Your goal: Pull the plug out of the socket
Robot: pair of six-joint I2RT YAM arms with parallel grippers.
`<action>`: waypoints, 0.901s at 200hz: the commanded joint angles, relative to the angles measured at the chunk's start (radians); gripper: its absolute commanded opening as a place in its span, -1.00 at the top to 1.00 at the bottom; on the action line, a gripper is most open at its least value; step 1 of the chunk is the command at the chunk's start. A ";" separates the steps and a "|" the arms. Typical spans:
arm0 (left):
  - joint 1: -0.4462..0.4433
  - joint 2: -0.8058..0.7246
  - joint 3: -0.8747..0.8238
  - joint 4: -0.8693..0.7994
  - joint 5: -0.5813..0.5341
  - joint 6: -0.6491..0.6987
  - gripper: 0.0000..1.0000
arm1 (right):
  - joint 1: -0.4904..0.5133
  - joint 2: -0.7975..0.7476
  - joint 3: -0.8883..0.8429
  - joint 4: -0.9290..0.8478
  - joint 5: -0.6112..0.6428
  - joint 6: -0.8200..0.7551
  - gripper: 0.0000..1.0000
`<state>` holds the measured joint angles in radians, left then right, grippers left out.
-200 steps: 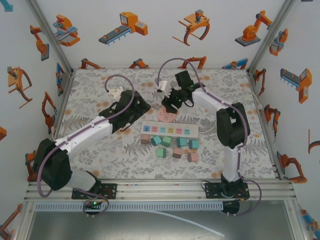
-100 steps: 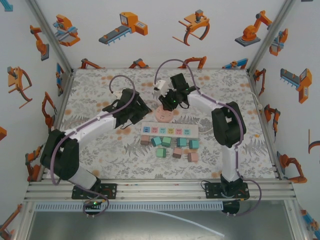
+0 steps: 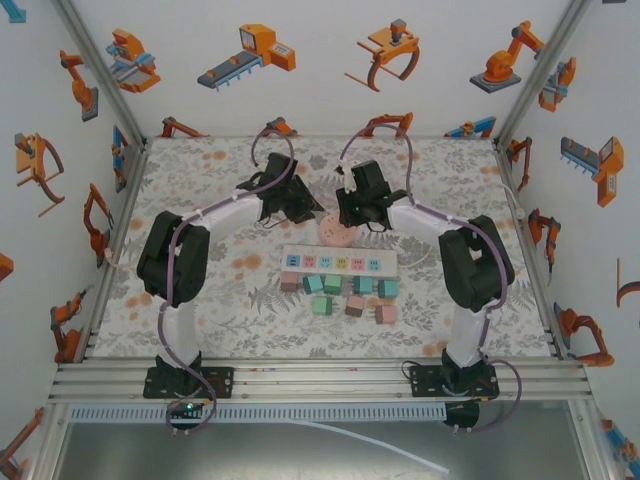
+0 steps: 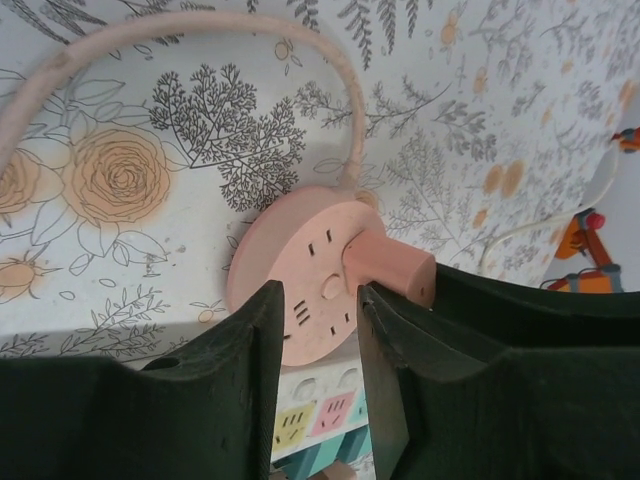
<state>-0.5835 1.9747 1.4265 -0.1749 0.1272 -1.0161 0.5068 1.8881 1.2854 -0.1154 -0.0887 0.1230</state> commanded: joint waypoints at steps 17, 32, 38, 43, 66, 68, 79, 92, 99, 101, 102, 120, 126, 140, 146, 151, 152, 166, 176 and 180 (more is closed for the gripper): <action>-0.054 0.072 0.068 -0.120 -0.021 0.057 0.24 | 0.010 -0.066 -0.046 0.110 0.077 0.054 0.77; -0.059 0.095 0.071 -0.128 -0.039 0.057 0.22 | 0.015 -0.076 -0.063 0.137 0.085 0.043 0.77; -0.065 0.102 0.076 -0.139 -0.058 0.066 0.22 | 0.018 -0.078 -0.064 0.141 0.086 0.043 0.77; -0.071 0.108 0.082 -0.153 -0.079 0.073 0.21 | 0.017 -0.078 -0.062 0.139 0.082 0.043 0.77; -0.088 0.136 0.109 -0.198 -0.120 0.105 0.09 | 0.019 -0.076 -0.051 0.130 0.064 0.049 0.77; -0.090 0.137 0.108 -0.198 -0.123 0.106 0.08 | 0.021 -0.076 -0.049 0.129 0.063 0.049 0.77; -0.090 0.140 0.102 -0.201 -0.135 0.111 0.08 | 0.022 -0.077 -0.047 0.126 0.058 0.050 0.77; -0.091 0.141 0.091 -0.203 -0.171 0.121 0.11 | 0.022 -0.080 -0.040 0.116 0.068 0.049 0.77; -0.091 0.144 0.087 -0.206 -0.183 0.130 0.13 | 0.024 -0.084 -0.037 0.109 0.075 0.052 0.77; -0.091 0.146 0.087 -0.206 -0.184 0.133 0.14 | 0.024 -0.085 -0.037 0.108 0.076 0.053 0.77; -0.091 0.147 0.087 -0.208 -0.185 0.134 0.14 | 0.024 -0.086 -0.036 0.106 0.076 0.055 0.77; -0.098 0.171 0.099 -0.239 -0.203 0.152 0.16 | 0.024 -0.102 -0.029 0.105 0.065 0.092 0.77; -0.101 0.180 0.101 -0.247 -0.212 0.152 0.16 | 0.024 -0.107 -0.025 0.105 0.060 0.119 0.77; -0.101 0.197 0.096 -0.253 -0.217 0.125 0.19 | 0.027 -0.113 -0.007 0.102 0.046 0.203 0.82; -0.101 0.204 0.093 -0.254 -0.218 0.113 0.21 | 0.030 -0.113 -0.004 0.105 0.038 0.218 0.85; -0.102 0.210 0.093 -0.253 -0.219 0.103 0.22 | 0.036 -0.113 -0.002 0.107 0.034 0.222 0.87; -0.102 0.211 0.093 -0.253 -0.219 0.102 0.21 | 0.038 -0.114 -0.002 0.108 0.035 0.222 0.87; -0.102 0.224 0.099 -0.259 -0.224 0.085 0.22 | 0.068 -0.124 -0.016 0.139 0.060 0.170 0.89; -0.102 0.233 0.107 -0.270 -0.235 0.075 0.23 | 0.094 -0.131 -0.037 0.169 0.092 0.107 0.92; -0.102 0.235 0.110 -0.276 -0.239 0.072 0.24 | 0.102 -0.133 -0.043 0.180 0.103 0.084 0.92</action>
<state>-0.6804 2.1010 1.5658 -0.2920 -0.0391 -0.9287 0.5423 1.8400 1.2259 -0.0654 -0.0093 0.2363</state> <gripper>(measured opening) 0.388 0.348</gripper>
